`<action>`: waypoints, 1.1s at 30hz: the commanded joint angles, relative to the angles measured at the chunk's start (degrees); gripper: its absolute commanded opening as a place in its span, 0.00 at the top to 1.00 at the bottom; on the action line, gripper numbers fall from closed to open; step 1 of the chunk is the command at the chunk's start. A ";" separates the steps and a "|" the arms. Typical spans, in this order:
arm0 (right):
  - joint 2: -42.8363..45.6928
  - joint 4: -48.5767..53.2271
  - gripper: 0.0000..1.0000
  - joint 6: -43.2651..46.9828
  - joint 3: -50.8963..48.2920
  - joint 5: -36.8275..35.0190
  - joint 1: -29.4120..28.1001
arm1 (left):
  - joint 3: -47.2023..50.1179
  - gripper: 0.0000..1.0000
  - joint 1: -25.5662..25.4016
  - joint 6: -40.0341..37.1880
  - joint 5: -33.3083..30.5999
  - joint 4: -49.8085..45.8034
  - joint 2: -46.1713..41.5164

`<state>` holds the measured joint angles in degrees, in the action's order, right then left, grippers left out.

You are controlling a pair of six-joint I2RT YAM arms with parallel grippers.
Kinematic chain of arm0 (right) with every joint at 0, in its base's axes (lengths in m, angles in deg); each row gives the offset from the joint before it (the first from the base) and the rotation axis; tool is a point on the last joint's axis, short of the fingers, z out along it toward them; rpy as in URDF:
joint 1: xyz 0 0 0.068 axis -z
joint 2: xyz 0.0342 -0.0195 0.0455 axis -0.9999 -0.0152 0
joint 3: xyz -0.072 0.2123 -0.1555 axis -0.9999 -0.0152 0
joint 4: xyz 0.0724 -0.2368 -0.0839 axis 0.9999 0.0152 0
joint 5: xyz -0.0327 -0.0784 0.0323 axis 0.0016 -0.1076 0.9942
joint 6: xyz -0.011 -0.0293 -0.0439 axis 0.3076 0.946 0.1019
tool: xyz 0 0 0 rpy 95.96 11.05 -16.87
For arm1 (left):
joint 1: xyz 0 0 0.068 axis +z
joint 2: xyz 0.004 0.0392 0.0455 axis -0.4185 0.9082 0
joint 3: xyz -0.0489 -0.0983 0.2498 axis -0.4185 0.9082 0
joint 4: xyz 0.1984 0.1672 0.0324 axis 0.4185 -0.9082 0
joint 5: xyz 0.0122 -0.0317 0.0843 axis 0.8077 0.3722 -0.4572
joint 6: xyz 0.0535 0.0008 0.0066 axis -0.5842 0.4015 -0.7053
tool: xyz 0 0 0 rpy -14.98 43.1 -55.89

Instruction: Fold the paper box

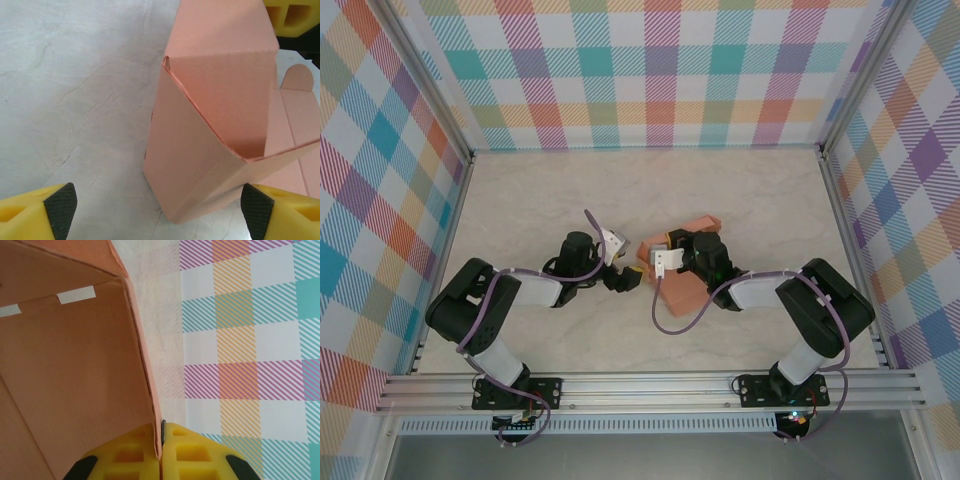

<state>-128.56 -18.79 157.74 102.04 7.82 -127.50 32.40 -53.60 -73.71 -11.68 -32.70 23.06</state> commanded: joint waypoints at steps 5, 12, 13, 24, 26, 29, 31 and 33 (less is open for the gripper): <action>0.09 4.47 0.94 -3.91 -1.00 1.23 -1.40 | -1.35 0.10 -0.49 -2.24 6.40 0.56 -0.18; -0.32 4.42 0.94 -4.26 -0.87 1.73 -1.52 | 0.41 0.00 -0.58 -3.13 6.41 -1.48 -2.23; -0.32 4.49 0.94 -4.18 -0.78 1.94 -1.53 | 0.46 0.00 -0.58 -3.09 4.64 -1.60 -2.59; -0.02 4.83 0.94 -5.23 -1.57 2.82 -2.15 | -0.11 0.04 -0.58 -1.37 -1.93 3.70 -0.27; 0.16 5.01 0.94 -5.49 -1.56 2.86 -2.23 | -0.07 0.04 -0.58 -0.35 -1.74 5.00 0.63; 0.28 5.37 0.94 -5.65 -1.55 2.96 -2.47 | -0.29 0.06 -0.75 1.13 -0.58 6.16 1.69; 0.21 5.37 0.94 -5.97 -1.44 2.76 -2.63 | -0.31 0.07 -1.09 1.76 -0.61 6.88 2.15; 0.16 5.16 0.94 -6.43 -1.40 2.51 -2.89 | -0.29 0.08 -1.67 2.47 -1.05 7.63 2.66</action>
<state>-128.56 -18.33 155.40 102.04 7.47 -129.14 32.64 -54.37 -72.90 -12.54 -28.57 24.74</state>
